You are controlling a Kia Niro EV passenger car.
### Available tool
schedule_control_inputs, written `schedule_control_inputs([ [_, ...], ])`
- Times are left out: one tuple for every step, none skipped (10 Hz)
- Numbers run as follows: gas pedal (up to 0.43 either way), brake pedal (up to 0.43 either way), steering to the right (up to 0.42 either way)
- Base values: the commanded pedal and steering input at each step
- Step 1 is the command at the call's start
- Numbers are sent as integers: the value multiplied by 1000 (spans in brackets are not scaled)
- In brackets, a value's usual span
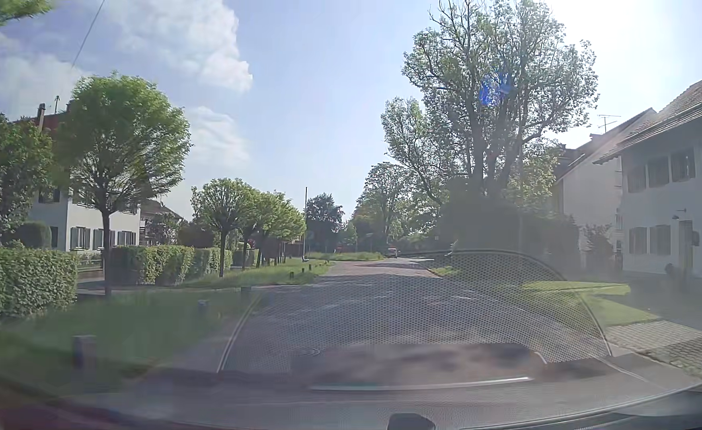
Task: Follow the waypoints while adhering to traffic rules and regulations
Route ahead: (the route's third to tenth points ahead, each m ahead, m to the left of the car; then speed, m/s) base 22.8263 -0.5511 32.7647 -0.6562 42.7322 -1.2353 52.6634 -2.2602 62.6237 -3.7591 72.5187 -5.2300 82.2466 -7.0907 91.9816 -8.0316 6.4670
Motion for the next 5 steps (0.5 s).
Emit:
schedule_control_inputs([
  [47,0,24],
  [47,0,24],
  [47,0,24],
  [59,0,24],
  [59,0,23],
])
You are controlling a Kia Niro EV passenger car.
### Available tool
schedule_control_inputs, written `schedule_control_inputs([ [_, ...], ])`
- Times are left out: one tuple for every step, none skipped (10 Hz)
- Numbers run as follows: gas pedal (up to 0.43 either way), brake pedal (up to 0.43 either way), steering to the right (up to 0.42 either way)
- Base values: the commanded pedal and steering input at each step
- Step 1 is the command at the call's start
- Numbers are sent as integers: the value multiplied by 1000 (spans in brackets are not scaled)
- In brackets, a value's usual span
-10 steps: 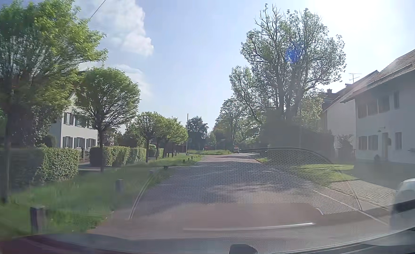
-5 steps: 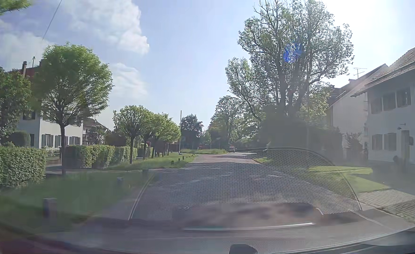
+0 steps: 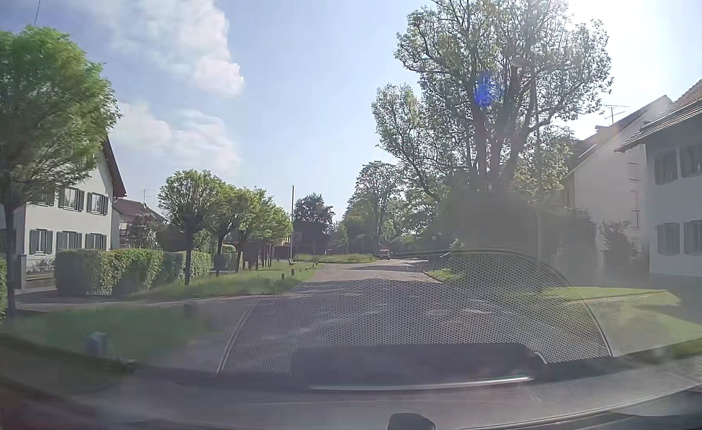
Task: Follow the waypoints while adhering to traffic rules and regulations
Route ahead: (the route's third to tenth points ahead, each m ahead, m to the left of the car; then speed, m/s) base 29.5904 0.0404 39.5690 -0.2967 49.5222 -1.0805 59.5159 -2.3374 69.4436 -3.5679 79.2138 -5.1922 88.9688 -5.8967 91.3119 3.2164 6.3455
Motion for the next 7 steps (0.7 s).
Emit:
schedule_control_inputs([
  [59,0,23],
  [59,0,22],
  [59,0,23],
  [59,0,23],
  [59,0,17],
  [59,0,11],
  [59,0,9],
])
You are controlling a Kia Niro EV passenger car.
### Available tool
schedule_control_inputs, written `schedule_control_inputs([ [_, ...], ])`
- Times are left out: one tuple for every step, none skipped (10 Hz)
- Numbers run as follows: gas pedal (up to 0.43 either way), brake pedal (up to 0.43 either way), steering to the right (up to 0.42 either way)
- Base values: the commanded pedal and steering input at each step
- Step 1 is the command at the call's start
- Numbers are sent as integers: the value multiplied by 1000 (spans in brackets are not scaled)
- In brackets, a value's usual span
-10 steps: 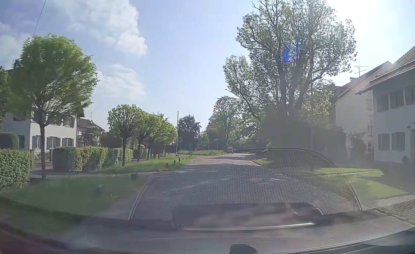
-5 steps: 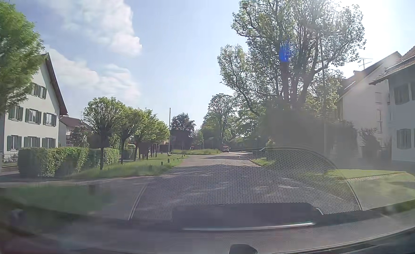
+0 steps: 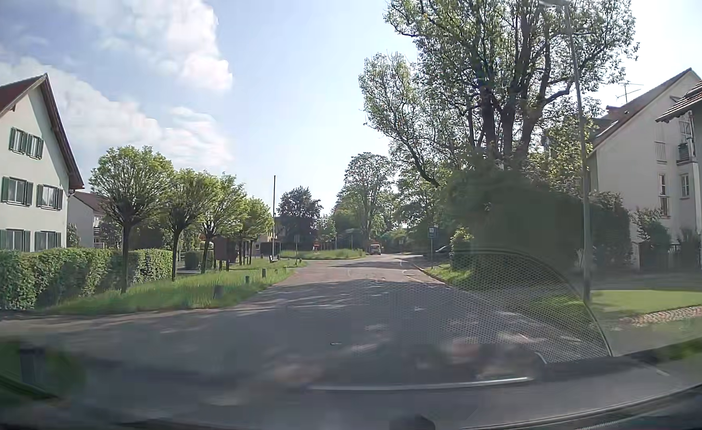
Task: Follow the waypoints while adhering to traffic rules and regulations
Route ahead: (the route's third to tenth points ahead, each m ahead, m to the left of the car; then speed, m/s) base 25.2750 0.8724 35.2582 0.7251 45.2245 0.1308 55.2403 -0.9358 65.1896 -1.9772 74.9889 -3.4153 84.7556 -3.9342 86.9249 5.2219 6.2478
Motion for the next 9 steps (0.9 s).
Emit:
schedule_control_inputs([
  [59,0,10],
  [59,0,10],
  [59,0,7],
  [59,0,5],
  [59,0,6],
  [59,0,6],
  [59,0,6],
  [59,0,6],
  [47,0,6],
])
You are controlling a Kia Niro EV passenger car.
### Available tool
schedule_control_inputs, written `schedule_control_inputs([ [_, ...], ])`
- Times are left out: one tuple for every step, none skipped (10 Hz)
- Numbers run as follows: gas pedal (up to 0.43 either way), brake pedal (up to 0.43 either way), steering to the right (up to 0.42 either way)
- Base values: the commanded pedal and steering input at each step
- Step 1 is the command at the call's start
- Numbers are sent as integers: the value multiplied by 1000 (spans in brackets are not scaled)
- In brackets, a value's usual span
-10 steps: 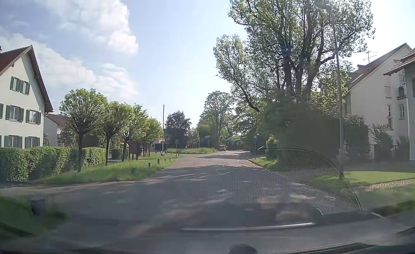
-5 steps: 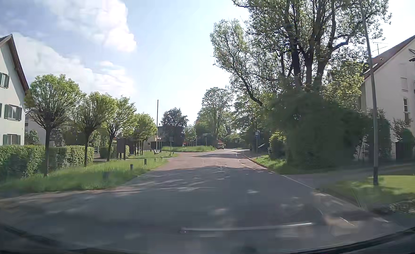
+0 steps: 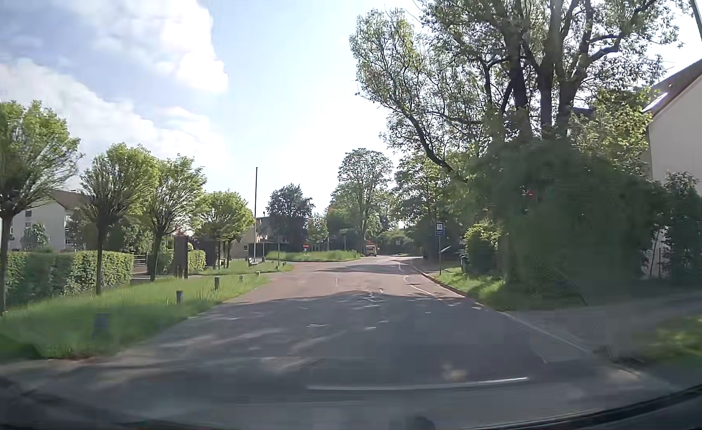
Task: Follow the waypoints while adhering to traffic rules and regulations
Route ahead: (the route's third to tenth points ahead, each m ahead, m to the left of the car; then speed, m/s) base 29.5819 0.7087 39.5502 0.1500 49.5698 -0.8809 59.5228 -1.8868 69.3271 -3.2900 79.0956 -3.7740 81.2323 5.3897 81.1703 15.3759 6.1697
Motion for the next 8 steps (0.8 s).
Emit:
schedule_control_inputs([
  [47,0,7],
  [47,0,8],
  [47,0,7],
  [0,0,7],
  [0,0,7],
  [0,0,7],
  [0,0,3],
  [0,0,0],
])
